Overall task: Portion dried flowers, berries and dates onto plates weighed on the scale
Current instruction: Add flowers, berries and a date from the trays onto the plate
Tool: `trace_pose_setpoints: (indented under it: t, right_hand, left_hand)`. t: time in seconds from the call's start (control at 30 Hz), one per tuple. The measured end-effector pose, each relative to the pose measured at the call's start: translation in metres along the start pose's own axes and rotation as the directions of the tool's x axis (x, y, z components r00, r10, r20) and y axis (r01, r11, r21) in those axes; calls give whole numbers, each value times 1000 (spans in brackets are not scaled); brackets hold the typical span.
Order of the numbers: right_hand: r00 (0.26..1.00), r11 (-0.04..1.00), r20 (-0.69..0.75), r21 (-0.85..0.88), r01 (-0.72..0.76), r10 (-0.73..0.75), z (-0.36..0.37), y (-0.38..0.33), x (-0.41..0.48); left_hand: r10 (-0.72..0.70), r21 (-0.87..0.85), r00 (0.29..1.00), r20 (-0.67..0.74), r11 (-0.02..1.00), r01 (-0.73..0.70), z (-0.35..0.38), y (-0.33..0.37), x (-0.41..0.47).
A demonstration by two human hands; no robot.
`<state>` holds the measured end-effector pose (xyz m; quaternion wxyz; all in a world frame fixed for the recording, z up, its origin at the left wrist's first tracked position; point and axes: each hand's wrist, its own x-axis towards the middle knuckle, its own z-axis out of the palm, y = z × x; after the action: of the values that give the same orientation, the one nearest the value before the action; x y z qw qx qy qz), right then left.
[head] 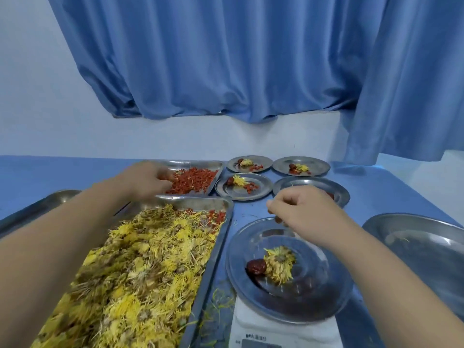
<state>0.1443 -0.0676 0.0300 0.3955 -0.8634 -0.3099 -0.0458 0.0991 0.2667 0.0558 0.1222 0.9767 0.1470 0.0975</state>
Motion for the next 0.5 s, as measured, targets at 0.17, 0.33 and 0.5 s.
trace_pose_setpoints:
  t: [0.17, 0.33, 0.5]
  right_hand:
    - [1000, 994, 15, -107, 7, -6, 14, 13, 13]
    - [1000, 993, -2, -115, 19, -19, 14, 24, 16]
    - [999, 993, -4, -116, 34, -35, 13, 24, 16]
  left_hand:
    - [-71, 80, 997, 10, 994, 70, 12, -22, 53]
    - [-125, 248, 976, 177, 965, 78, 37, -23, 95]
    - [-242, 276, 919, 310, 948, 157, 62, -18, 120]
